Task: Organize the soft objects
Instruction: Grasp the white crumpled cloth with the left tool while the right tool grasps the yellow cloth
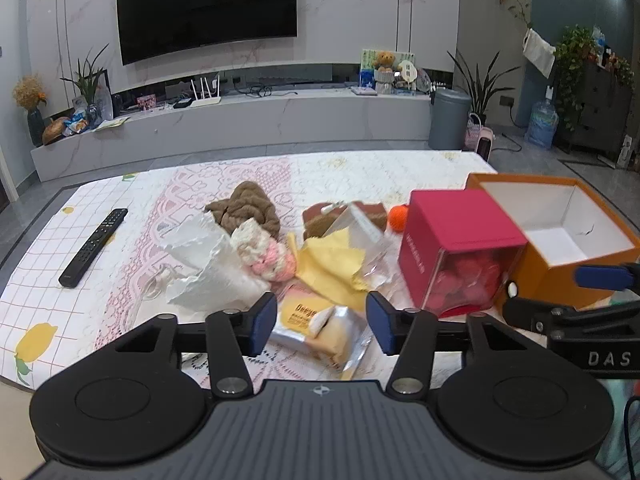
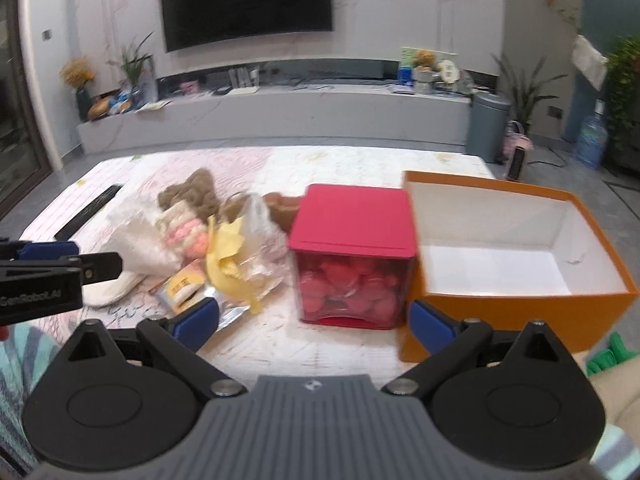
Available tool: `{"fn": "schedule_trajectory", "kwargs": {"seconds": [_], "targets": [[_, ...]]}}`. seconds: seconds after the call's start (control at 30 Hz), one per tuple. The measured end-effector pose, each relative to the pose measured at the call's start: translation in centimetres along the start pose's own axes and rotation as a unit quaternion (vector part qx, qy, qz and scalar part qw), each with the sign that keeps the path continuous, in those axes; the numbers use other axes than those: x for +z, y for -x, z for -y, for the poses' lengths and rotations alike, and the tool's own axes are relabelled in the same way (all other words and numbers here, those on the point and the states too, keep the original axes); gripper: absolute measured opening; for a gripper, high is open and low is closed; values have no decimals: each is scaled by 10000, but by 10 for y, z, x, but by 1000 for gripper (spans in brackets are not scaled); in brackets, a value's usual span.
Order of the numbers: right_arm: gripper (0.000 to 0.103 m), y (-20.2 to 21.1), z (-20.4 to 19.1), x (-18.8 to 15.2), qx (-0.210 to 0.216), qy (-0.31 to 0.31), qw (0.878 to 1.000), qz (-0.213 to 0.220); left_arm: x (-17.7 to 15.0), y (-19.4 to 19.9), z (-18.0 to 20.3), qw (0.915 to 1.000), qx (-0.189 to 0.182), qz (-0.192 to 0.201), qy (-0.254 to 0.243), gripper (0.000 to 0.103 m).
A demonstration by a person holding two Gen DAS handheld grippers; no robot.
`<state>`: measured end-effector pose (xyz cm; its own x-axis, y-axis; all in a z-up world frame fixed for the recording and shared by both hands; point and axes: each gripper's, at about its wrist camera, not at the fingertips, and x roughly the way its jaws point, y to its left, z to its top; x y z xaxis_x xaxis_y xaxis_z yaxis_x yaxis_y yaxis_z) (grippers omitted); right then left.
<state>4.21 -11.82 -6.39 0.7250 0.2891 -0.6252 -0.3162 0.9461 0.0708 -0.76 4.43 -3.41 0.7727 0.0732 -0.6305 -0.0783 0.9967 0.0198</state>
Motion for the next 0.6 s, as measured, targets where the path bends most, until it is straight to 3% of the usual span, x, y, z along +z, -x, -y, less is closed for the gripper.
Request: {"fn": "schedule_trajectory", "kwargs": {"seconds": [0.23,0.33,0.47,0.53,0.6], "targets": [[72,-34,-27,3,496,377,9978,-206,-7,-18,-33,9993,254,-153,245,57],[70,-52,-41,6,667,531,9960,-281,-6,-27,-47,9983,367,-232,384,57],[64,-76,-58,14,894,747,9924,-397,-3,-42,-62,9965,255,-383,696,58],[64,-88,-68,18,955,875,9907,-426,-1,-53,-69,9941,192,-472,958,66],[64,-100,-76,22,973,992,9893,-438,1,-66,-76,9908,128,-554,1224,67]]}}
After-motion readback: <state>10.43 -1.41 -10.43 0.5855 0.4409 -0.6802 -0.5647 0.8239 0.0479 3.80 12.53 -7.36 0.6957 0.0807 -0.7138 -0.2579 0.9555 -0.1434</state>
